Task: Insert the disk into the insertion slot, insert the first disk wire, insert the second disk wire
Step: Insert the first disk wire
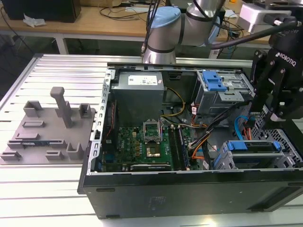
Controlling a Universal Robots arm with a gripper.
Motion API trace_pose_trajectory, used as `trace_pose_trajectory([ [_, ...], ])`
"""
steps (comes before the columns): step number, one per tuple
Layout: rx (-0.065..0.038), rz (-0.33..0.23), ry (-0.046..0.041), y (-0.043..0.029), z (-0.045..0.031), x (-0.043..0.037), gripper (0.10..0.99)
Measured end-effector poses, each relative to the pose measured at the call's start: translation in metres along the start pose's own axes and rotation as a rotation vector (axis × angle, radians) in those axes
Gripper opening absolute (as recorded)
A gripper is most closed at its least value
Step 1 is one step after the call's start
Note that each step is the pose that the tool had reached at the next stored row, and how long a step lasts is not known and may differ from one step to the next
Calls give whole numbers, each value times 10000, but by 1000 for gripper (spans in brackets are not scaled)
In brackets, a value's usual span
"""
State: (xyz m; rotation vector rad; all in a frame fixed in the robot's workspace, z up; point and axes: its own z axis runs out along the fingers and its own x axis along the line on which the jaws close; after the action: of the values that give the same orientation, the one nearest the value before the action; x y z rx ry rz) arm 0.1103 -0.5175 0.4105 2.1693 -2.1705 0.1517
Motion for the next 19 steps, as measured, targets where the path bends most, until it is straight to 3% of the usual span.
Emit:
trace_pose_trajectory([
  [1,-2,-11,561,0,-3,-24,506],
  [3,-1,-20,943,0,-5,-35,506],
  [5,-1,-33,1750,0,-5,-47,506],
  [6,-3,53,1866,4,3,-48,506],
  [11,-103,627,1913,7,38,-58,506],
  [12,-96,626,2152,7,46,-136,506],
  [14,-89,623,2348,7,42,-234,506],
  [15,-85,619,2452,2,34,-337,506],
  [17,-84,621,2480,-32,25,-513,506],
  [19,-84,622,2478,-86,35,-580,506],
])
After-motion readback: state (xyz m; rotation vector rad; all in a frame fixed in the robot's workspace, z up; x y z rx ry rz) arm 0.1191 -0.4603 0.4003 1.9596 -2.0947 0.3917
